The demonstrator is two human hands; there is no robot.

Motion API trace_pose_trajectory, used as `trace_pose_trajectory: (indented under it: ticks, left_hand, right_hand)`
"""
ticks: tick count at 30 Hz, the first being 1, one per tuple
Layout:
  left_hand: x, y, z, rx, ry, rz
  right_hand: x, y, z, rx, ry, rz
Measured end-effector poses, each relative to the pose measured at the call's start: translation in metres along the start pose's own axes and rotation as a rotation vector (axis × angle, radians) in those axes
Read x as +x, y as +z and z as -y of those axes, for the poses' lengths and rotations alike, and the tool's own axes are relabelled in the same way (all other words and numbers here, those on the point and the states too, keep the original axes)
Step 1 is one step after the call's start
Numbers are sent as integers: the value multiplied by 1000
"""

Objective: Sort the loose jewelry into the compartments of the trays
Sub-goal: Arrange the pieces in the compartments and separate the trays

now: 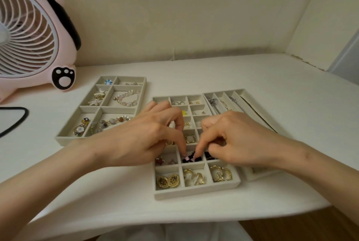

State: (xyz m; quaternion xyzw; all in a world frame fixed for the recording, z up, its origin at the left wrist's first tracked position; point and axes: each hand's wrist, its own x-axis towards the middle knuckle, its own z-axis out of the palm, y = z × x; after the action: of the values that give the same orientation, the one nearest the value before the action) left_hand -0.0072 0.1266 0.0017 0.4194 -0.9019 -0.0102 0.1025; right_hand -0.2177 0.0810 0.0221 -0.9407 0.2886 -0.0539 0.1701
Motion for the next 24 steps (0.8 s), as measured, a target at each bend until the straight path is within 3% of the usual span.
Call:
trace_pose_trajectory:
  ticks: [5, 14, 24]
  left_hand:
    - [-1, 0, 1, 13, 0, 10]
    - [3, -1, -1, 48, 14, 5]
    - [3, 4, -1, -58, 46, 76]
  right_hand:
    - [1, 6, 4, -50, 10, 43]
    - [0, 8, 0, 96, 43, 105]
    - [3, -9, -8, 185, 78, 23]
